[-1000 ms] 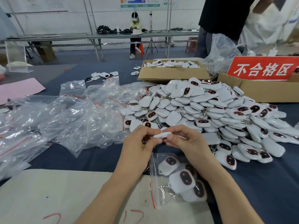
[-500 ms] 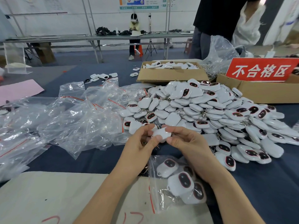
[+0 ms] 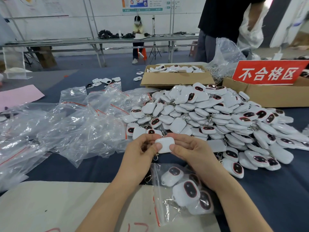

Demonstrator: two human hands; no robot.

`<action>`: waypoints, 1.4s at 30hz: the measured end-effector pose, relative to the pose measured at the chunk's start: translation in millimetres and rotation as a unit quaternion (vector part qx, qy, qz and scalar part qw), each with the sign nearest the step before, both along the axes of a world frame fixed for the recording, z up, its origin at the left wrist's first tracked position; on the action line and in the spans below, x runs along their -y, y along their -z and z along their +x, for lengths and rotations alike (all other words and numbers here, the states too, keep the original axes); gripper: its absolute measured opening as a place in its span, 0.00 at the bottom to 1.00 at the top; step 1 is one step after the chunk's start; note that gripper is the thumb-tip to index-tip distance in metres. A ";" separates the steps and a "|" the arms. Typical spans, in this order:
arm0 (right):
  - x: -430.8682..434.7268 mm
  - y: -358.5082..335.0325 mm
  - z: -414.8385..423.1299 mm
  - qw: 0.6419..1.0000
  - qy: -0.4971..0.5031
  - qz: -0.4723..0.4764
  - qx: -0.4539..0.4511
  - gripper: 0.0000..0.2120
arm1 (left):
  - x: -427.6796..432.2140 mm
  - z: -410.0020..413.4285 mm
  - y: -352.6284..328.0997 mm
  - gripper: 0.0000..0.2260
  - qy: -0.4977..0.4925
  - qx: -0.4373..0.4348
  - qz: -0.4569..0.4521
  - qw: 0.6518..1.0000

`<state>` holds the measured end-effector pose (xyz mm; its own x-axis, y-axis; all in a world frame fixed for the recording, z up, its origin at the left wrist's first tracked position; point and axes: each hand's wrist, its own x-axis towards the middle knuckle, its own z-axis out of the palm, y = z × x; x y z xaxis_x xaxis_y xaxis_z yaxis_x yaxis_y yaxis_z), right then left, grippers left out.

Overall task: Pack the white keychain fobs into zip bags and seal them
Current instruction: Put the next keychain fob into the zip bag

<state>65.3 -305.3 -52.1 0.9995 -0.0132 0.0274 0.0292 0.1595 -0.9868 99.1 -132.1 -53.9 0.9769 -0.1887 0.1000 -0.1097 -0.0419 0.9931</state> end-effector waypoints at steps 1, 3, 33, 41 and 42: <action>-0.4 0.1 -0.1 1.000 0.003 -0.003 0.001 0.14 | -0.2 0.1 0.4 0.10 0.000 0.000 0.002 1.000; -1.2 0.0 -0.3 1.000 0.011 -0.005 0.001 0.14 | -0.6 0.9 1.2 0.10 -0.002 0.000 0.004 1.000; -5.7 -5.5 -1.4 0.998 -0.010 -0.029 0.051 0.05 | -4.4 2.6 1.1 0.08 0.016 -0.015 0.014 1.000; -3.5 -0.1 1.5 0.999 0.004 -0.037 0.016 0.06 | -6.8 2.3 -2.4 0.09 0.018 -0.044 -0.099 0.994; -3.8 1.2 2.8 0.999 0.009 -0.042 0.011 0.07 | -7.6 1.9 -3.0 0.12 0.029 -0.046 -0.120 0.991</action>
